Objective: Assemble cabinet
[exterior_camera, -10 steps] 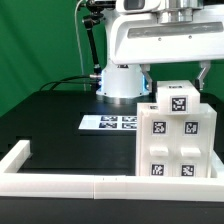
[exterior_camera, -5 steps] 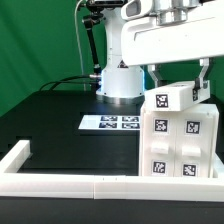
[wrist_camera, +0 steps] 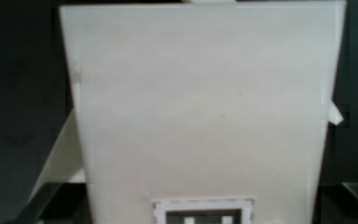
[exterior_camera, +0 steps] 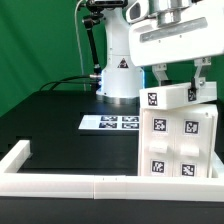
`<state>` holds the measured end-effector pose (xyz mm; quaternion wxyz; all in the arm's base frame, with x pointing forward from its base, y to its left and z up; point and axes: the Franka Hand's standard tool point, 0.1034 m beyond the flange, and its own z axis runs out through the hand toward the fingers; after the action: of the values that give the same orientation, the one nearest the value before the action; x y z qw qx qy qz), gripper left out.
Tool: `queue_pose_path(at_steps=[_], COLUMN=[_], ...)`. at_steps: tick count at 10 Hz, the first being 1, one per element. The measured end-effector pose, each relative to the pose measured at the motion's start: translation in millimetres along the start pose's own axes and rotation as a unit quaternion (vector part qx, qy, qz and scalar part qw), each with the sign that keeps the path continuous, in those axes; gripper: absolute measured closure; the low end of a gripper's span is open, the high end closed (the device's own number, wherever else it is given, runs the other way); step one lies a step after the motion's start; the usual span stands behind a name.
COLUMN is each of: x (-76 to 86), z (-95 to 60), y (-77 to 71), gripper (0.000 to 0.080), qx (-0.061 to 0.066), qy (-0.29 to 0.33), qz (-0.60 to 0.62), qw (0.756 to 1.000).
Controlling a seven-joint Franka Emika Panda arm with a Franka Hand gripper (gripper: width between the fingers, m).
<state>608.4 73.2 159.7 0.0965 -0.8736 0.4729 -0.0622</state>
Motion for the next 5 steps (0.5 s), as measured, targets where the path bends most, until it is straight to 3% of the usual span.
queue_pose_path(at_steps=[5], x=[-3.8], z=[2.2], y=[-7.3], gripper=[0.024], qx=[0.015], qy=[-0.01], qz=[0.229], qw=[0.973])
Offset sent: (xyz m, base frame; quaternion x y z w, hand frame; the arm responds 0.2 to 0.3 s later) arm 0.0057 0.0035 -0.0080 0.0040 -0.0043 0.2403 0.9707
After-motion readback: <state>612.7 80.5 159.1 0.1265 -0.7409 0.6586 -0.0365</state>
